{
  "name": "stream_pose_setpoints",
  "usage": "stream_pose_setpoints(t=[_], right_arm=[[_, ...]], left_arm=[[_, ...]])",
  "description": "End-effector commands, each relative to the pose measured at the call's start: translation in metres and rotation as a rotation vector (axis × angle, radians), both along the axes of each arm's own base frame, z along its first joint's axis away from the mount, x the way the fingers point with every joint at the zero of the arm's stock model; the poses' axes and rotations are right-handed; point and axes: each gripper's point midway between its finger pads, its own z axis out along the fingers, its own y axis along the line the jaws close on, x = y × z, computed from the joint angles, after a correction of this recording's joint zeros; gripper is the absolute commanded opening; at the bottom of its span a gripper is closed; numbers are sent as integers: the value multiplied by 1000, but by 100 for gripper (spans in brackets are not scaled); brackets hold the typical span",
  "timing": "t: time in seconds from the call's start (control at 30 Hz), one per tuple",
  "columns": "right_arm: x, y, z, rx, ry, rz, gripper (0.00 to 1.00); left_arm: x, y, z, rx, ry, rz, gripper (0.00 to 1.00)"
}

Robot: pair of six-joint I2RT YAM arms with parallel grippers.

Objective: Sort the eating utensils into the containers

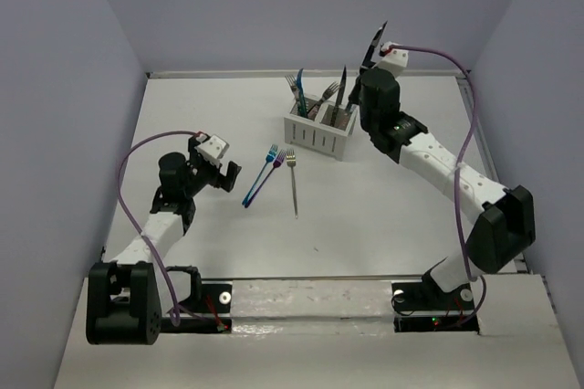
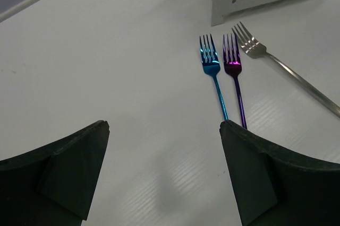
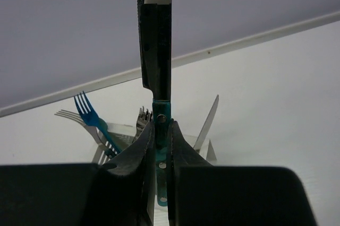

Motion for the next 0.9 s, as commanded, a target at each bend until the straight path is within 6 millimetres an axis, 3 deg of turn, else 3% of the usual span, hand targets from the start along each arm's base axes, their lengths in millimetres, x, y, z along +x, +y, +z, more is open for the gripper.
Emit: stream_pose_setpoints(t=[0.0,0.07,0.1,0.23,0.27,0.37,0.73,0.87], right_arm=[[35,9,23,95,-159,-60,0],[44,14,21,103,-177,-63,0],[51,18,11,92,-169,-68,0],[60,18,-3,94,-175,-95,0],[61,18,-17,71,-159,-99,0],[64,16,-33,51,-166,-112,0],[54,13,-107,0,-69,-103,0],[41,29,-107,-44,-66,-77,0]], left_arm=[[-1,-14,23,-55,-157,-67,99],[-1,-14,23,-60,-197,-67,99],[-9,-16,11,-66,-190,-80,99],[-13,-22,13,-66,-225,-123,99],[-11,-22,14,-71,-221,-119,99],[-8,-19,13,-77,-212,-95,99],[-4,-13,12,-88,-204,-65,99],[-6,-14,14,-84,-215,-75,99]])
